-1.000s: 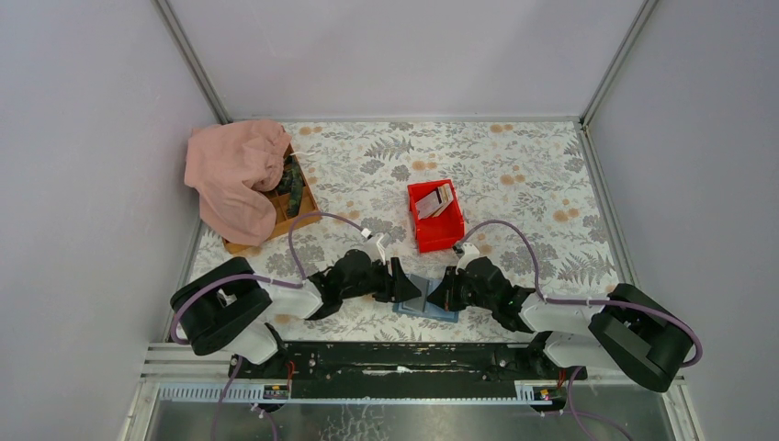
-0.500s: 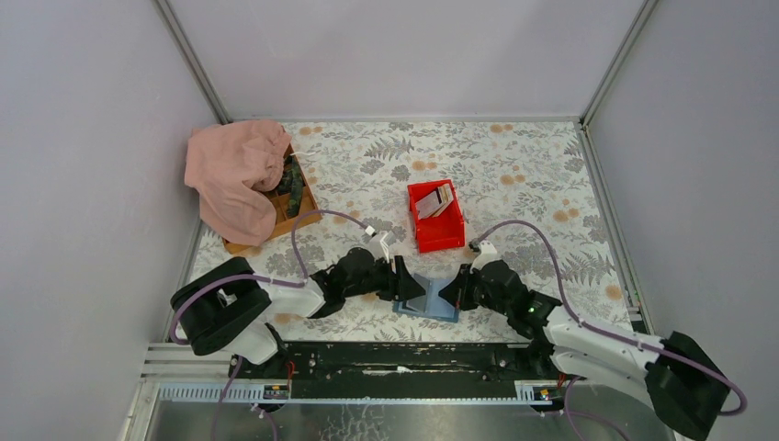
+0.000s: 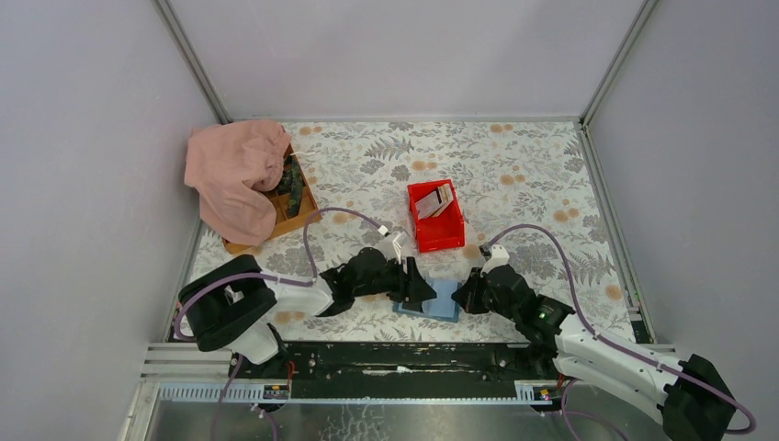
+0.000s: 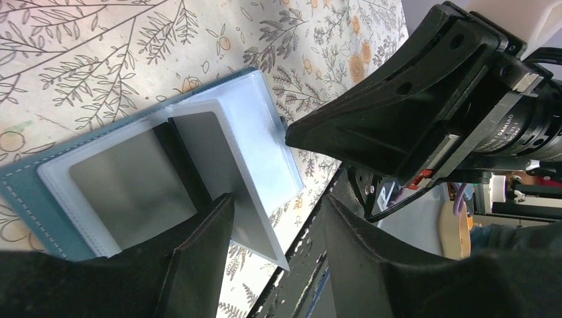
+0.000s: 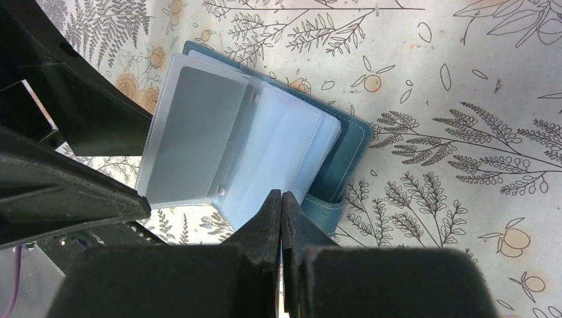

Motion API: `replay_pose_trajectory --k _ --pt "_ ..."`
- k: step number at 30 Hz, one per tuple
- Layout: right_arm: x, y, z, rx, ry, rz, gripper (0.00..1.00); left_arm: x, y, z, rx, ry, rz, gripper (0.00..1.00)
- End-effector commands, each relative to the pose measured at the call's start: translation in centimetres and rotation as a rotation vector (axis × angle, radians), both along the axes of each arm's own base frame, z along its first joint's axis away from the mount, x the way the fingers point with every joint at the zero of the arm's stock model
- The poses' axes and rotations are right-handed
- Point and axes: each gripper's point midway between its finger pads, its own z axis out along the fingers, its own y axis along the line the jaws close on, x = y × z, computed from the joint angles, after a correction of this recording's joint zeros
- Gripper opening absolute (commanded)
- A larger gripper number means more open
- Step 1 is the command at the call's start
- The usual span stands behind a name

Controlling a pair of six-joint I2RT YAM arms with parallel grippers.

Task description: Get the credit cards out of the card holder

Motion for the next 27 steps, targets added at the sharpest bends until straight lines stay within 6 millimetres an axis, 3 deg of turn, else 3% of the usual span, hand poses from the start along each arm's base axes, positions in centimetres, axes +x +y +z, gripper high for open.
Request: replay_pose_trajectory --k 1,14,27 --pt "0.5 0.2 0.6 0.004 -0.01 -0.008 0.0 -0.1 -1.3 0.8 -0.028 -0.01 -0.021 0.58" --pt "0.3 1.4 1.3 0.049 -0.006 0.036 0.0 -0.2 -1.1 0.3 -0.017 -0.007 -0.017 0.58" --pt "1.5 -2.0 4.2 0.043 -0.122 -0.13 0.0 -1.8 -3.4 1.9 -0.052 -0.036 -0.084 0.56"
